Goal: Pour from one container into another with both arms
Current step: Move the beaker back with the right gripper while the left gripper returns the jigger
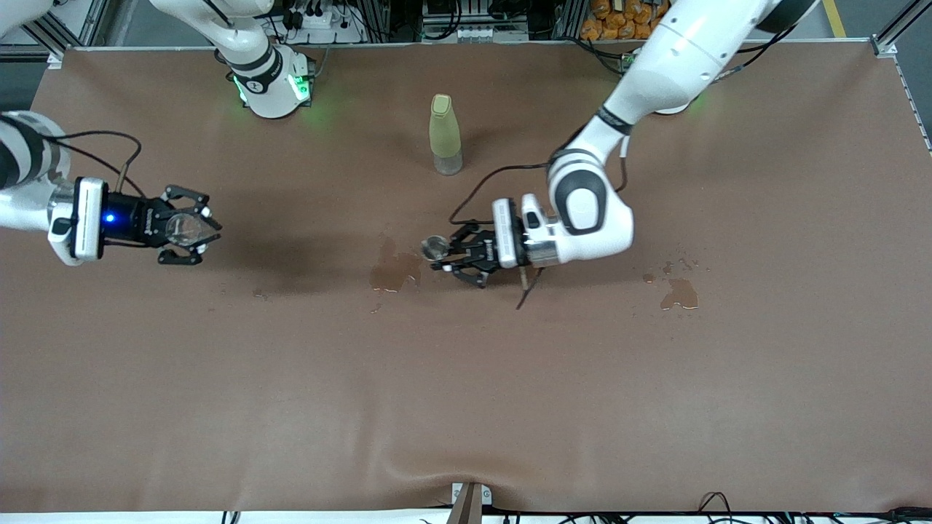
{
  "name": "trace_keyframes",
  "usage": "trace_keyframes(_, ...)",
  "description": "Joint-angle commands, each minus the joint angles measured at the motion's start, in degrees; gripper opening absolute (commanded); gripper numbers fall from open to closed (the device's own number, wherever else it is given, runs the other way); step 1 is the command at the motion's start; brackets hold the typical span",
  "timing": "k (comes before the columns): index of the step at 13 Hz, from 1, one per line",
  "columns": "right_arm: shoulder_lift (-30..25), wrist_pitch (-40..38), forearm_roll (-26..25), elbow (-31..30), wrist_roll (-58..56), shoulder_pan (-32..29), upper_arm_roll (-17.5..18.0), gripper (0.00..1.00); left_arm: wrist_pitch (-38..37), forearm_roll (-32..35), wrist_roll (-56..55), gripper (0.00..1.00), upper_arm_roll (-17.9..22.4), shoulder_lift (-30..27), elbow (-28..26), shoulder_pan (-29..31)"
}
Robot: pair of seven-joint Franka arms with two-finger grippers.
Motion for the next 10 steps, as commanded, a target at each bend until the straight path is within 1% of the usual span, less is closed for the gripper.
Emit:
trace_keyframes(1, 8.79, -3.81, -0.73, 7.14, -12.32, -4.01, 0.61, 0.0, -5.62, 6.2, 0.86, 0.0, -0.48, -6.06, -8.27, 6.62)
trace_keyframes(3, 12.93, -4.26, -0.38, 10.13, -20.07, -5.77, 0.61, 0.0, -10.09, 10.78, 0.94, 0.0, -0.48, -7.29, -11.17, 11.71)
trace_keyframes(5, 16.8, -4.35, -0.11, 12.85, -26.23, -6.31, 0.7, 0.0, -15.53, 17.62, 1.29, 0.0, -0.48, -7.65, -13.46, 17.86)
trace_keyframes(7, 20.58, -4.96, 0.33, 14.71, -31.77, -6.31, 0.87, 0.0, -20.29, 22.55, 1.73, 0.0, -0.48, -7.91, -14.87, 23.75)
trace_keyframes(10, 27.08, -6.1, 0.94, 17.7, -38.8, -6.31, 1.05, 0.0, -24.96, 30.64, 4.55, 0.0, -0.4, -7.21, -15.05, 31.84)
